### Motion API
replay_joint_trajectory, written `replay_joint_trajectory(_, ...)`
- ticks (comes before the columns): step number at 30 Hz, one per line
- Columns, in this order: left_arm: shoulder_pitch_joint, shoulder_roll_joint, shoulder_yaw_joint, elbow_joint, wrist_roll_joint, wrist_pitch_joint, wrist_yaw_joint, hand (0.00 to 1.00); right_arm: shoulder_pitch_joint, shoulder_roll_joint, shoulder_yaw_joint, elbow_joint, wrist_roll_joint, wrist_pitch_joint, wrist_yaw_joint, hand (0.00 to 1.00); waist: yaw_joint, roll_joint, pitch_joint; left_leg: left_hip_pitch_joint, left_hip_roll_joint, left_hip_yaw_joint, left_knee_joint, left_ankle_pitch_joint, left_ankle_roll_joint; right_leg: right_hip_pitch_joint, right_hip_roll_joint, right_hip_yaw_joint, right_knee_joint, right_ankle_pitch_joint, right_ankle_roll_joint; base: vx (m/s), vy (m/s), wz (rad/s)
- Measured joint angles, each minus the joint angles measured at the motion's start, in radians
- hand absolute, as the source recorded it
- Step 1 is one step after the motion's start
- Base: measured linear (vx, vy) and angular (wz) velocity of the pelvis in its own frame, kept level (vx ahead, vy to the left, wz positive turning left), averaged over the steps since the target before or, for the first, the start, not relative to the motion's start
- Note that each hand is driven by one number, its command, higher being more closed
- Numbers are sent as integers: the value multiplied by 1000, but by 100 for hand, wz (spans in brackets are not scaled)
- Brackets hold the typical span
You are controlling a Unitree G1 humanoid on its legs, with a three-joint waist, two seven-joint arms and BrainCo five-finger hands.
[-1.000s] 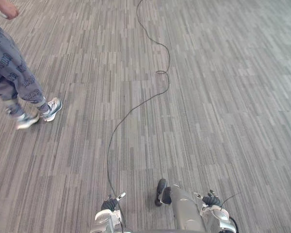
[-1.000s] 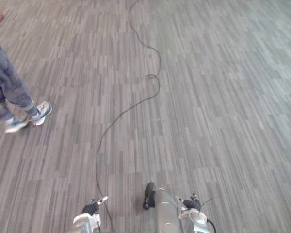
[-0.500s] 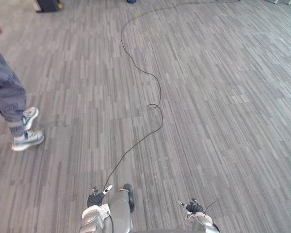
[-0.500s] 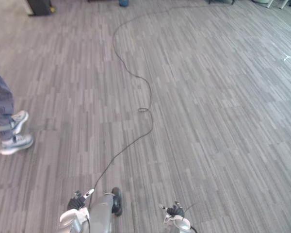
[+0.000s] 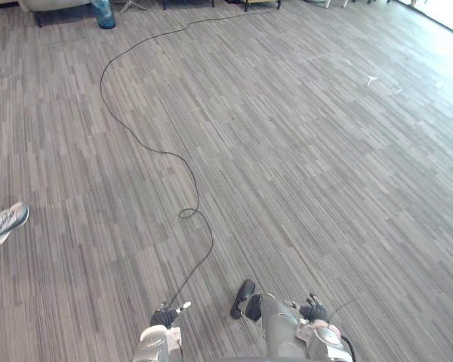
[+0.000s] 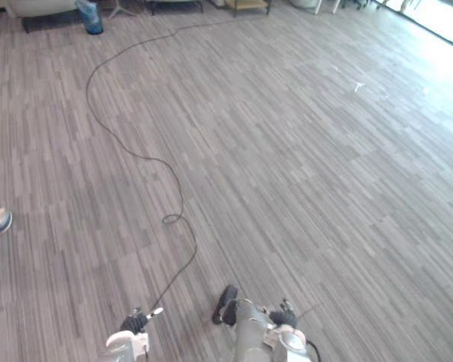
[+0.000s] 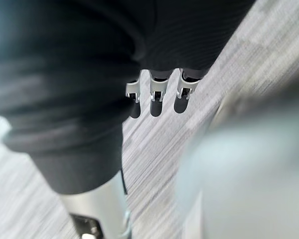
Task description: Pick up cushions and gather them together orderly.
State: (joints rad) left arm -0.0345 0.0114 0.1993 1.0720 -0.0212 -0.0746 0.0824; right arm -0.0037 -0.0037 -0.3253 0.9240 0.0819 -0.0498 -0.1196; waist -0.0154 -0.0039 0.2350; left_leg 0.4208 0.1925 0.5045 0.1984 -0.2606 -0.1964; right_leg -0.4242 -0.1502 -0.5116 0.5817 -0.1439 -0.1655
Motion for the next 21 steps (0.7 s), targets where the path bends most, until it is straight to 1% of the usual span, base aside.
replay_joint_trajectory(1,-4,-16,12,-3,2,0,0,0,0,5,-26,-12,-1,1,1,0,-8,25,10,-46,59,-48,184,60,32,38,38,4,14,-61,-3,790,-329,-39)
replay_joint_trajectory(2,-3,-24,34,-11,3,3,1,0,1,4,-22,-16,-2,2,-1,0,-9,46,14,-151,124,-135,442,192,93,92,80,13,-10,-96,-3,657,-279,-51)
replay_joint_trajectory(3,0,-24,45,-24,3,4,1,0,1,3,-19,-16,-2,3,-1,0,-7,52,16,-206,147,-177,567,232,105,117,98,25,-23,-107,-5,601,-149,-70)
replay_joint_trajectory(4,11,-34,60,-53,3,2,1,0,1,3,-9,-15,0,5,-6,0,4,55,24,-316,173,-237,825,229,110,191,145,68,-56,-137,-6,584,-80,-102)
replay_joint_trajectory(5,18,-31,70,-88,2,-1,1,0,2,5,22,-6,1,6,-11,0,18,42,36,-424,172,-278,1012,161,108,294,174,117,-98,-170,-12,804,-93,-115)
replay_joint_trajectory(6,19,-25,73,-101,-1,-1,1,0,2,13,40,-4,8,12,-12,0,23,23,42,-487,158,-280,1046,124,116,357,178,152,-120,-192,-10,451,-38,-89)
replay_joint_trajectory(7,20,-23,77,-108,-1,-2,1,0,0,15,53,-3,9,14,-14,0,24,14,43,-519,148,-277,1042,111,124,385,182,169,-136,-203,-3,443,-33,-79)
replay_joint_trajectory(8,24,-19,88,-132,-4,-8,1,0,1,18,86,-5,18,15,-17,0,29,1,42,-633,113,-284,972,69,157,473,202,232,-207,-211,4,567,33,-117)
replay_joint_trajectory(9,34,-18,95,-162,-14,-11,1,0,-3,25,99,-5,18,20,-17,0,56,-3,40,-707,80,-271,821,31,162,519,203,299,-253,-216,13,567,33,-136)
replay_joint_trajectory(10,39,-18,98,-168,-22,-15,1,0,-4,30,99,-4,18,21,-17,0,69,-6,38,-725,66,-267,742,25,150,534,200,326,-268,-218,17,685,153,-180)
replay_joint_trajectory(11,68,-21,105,-183,-41,-28,2,0,-4,39,98,-3,17,20,-17,0,83,-8,34,-769,21,-284,479,31,119,586,194,400,-315,-225,47,626,217,-162)
replay_joint_trajectory(12,80,-26,119,-196,-60,-32,3,0,3,54,99,4,18,22,-18,0,87,-9,28,-803,-17,-300,291,71,109,626,178,445,-331,-244,84,781,286,-146)
replay_joint_trajectory(13,83,-27,119,-199,-67,-35,3,0,6,55,99,8,17,22,-20,0,88,-10,24,-811,-27,-297,242,86,114,639,174,460,-335,-257,96,766,341,-133)
replay_joint_trajectory(14,86,-26,118,-200,-80,-44,2,0,11,62,101,22,16,25,-20,0,110,-23,-3,-814,-53,-307,246,207,147,681,147,534,-349,-288,124,835,351,-125)
replay_joint_trajectory(15,81,-8,127,-197,-75,-44,1,0,18,70,132,36,15,31,-15,0,115,-68,-32,-824,-69,-282,317,172,184,685,102,575,-334,-275,150,680,282,-121)
replay_joint_trajectory(16,78,-4,128,-194,-73,-43,2,0,19,74,132,33,13,29,-16,0,115,-78,-37,-821,-66,-269,344,147,193,679,89,581,-312,-264,168,850,356,-86)
replay_joint_trajectory(17,78,6,132,-182,-71,-43,2,0,17,74,131,32,1,28,-16,0,121,-94,-43,-798,-56,-232,404,82,199,643,70,606,-186,-227,206,800,380,-82)
replay_joint_trajectory(18,75,14,136,-161,-68,-38,5,0,16,75,132,32,-7,28,-14,0,125,-106,-43,-725,-61,-189,410,34,212,560,49,605,46,-128,247,927,453,-84)
replay_joint_trajectory(19,74,15,135,-150,-67,-36,6,0,16,72,132,31,-9,27,-13,0,120,-102,-40,-690,-66,-184,398,16,214,518,38,599,152,-83,282,699,345,-74)
replay_joint_trajectory(20,62,15,135,-117,-58,-21,10,0,18,65,132,30,-25,17,-9,0,108,-86,-31,-577,-80,-185,349,-38,209,426,22,546,387,-59,302,654,276,-57)
replay_joint_trajectory(21,55,15,121,-89,-45,-10,12,0,24,65,136,24,-37,18,-5,0,97,-69,-24,-473,-87,-174,288,-65,205,361,7,482,499,-89,276,654,236,-52)
